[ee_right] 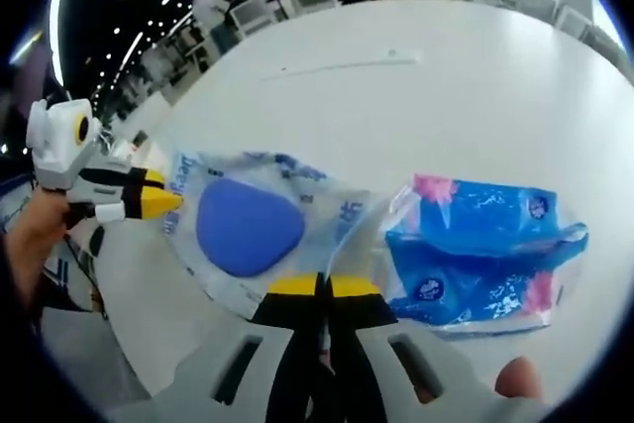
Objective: Arrange the tabletop items into an orderly group along one side of the table until the central work area is clear of visible clutter.
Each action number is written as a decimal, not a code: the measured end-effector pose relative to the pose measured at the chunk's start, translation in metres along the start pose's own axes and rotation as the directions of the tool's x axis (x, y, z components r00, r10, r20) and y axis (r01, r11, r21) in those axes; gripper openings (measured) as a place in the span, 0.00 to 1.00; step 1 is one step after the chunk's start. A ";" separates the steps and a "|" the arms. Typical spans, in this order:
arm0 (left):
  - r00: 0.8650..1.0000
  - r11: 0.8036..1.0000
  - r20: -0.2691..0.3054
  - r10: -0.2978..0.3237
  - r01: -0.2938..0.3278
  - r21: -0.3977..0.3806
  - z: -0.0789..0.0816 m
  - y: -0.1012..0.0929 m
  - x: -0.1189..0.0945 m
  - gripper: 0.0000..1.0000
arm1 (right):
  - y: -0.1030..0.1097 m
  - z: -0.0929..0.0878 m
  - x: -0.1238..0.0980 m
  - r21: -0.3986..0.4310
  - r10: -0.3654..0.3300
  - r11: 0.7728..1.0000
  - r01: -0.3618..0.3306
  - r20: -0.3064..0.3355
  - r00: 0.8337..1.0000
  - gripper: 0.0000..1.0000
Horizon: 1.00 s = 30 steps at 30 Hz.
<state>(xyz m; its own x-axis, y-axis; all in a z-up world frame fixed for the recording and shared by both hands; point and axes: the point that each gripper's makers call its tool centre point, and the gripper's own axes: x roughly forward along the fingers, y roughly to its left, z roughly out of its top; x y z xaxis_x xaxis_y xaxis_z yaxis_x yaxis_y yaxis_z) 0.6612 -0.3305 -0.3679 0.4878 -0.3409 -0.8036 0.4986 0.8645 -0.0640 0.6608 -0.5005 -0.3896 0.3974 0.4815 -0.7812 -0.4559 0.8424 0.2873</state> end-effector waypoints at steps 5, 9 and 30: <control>1.000 1.000 0.017 0.012 -0.012 0.002 0.004 0.003 0.000 0.01 | 0.000 0.002 0.000 -0.006 -0.003 1.000 0.003 0.009 1.000 0.02; 0.999 1.000 0.032 0.023 -0.023 0.008 0.010 0.006 -0.002 0.01 | -0.001 0.010 -0.001 -0.005 -0.012 1.000 0.012 0.043 0.999 0.02; 0.998 0.998 0.018 0.057 -0.058 0.021 0.008 0.016 0.003 0.08 | -0.004 0.014 0.009 0.022 -0.011 1.000 0.011 0.033 0.999 0.04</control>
<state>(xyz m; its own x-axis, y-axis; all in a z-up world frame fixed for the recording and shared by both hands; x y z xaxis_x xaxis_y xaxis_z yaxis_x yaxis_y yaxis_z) 0.6765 -0.3208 -0.3663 0.5282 -0.2974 -0.7954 0.4850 0.8745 -0.0049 0.6775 -0.4959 -0.3896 0.4282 0.4796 -0.7659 -0.4339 0.8526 0.2912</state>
